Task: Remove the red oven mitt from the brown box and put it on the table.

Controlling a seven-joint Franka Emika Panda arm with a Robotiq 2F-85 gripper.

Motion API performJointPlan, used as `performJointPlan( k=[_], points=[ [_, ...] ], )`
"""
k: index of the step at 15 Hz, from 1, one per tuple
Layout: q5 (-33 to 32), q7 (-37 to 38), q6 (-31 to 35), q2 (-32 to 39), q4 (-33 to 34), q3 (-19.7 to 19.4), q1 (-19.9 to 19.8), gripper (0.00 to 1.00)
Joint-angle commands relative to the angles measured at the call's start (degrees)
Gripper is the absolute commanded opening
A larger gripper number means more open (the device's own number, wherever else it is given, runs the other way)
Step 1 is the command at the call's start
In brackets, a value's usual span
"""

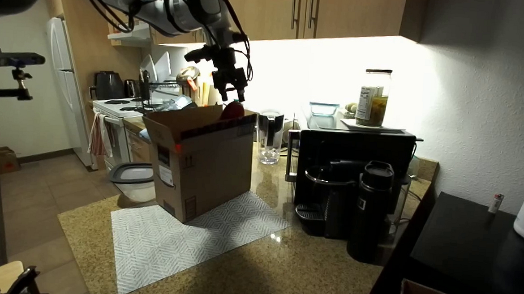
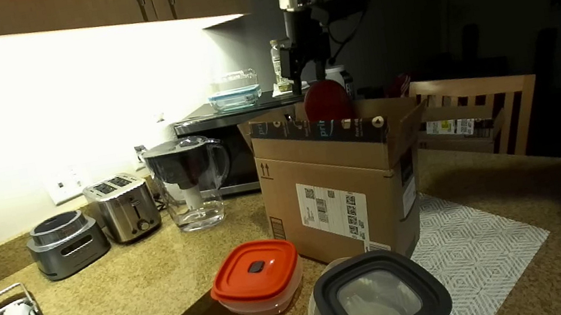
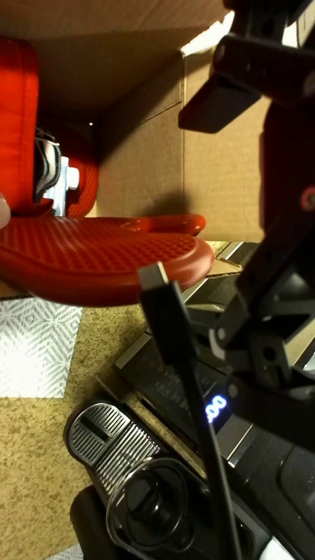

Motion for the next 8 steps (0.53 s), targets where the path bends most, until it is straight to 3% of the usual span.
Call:
performJointPlan(
  k=[1, 8],
  points=[
    [1.47, 0.55, -2.78, 1.84, 2.83, -1.45, 0.46, 1.0],
    [4.24, 0.34, -5.31, 2.1, 3.51, -1.8, -1.21, 1.0]
  ],
)
